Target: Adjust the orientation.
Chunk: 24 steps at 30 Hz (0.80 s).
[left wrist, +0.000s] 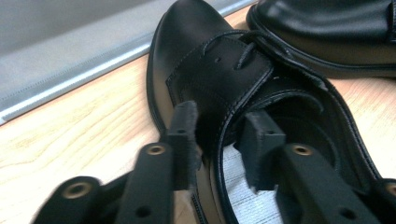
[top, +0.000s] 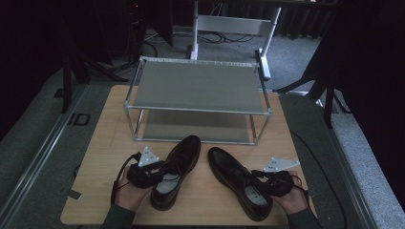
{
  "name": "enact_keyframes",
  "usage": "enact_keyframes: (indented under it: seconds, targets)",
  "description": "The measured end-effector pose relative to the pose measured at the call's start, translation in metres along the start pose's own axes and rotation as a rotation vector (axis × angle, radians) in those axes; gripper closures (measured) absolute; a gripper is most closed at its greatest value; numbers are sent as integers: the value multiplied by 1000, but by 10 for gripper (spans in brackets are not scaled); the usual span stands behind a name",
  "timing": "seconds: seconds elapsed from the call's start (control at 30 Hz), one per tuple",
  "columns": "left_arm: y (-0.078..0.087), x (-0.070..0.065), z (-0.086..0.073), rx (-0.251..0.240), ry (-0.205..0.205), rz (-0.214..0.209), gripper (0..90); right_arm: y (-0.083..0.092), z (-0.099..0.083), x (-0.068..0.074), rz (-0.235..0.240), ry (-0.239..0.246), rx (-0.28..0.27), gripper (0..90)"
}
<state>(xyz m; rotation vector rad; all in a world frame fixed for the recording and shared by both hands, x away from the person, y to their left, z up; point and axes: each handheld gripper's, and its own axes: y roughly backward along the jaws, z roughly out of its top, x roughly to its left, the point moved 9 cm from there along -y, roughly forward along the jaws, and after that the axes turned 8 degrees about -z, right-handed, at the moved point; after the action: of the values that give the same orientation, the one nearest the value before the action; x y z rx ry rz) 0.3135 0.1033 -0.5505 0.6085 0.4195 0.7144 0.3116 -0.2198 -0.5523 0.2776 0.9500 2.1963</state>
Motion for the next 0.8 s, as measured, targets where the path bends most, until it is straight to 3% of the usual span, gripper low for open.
enact_keyframes:
  seconds: [0.1,0.17,0.23,0.4,0.57,0.63,0.8]
  targets:
    - [1,-3,1,1,-4,6,745,2,3,-2,-52,-1,-15,766]
    - [1,-4,2,2,-6,3,760,3,3,-4,-71,-9,-21,786]
    - [0,-13,3,4,-11,-25,780,3,6,-7,-91,-42,-35,814]
    - [-10,-31,10,-8,-23,-32,787,2,11,-7,-118,-62,-41,823]
    - [-16,-40,17,-28,-37,-35,809,-4,18,-9,-156,-59,-39,824]
    - [-18,-45,22,-43,-36,-36,818,-5,22,-13,-195,-61,-41,824]
    - [-25,-54,28,-62,-33,-29,828,2,30,-21,-242,-80,-56,824]
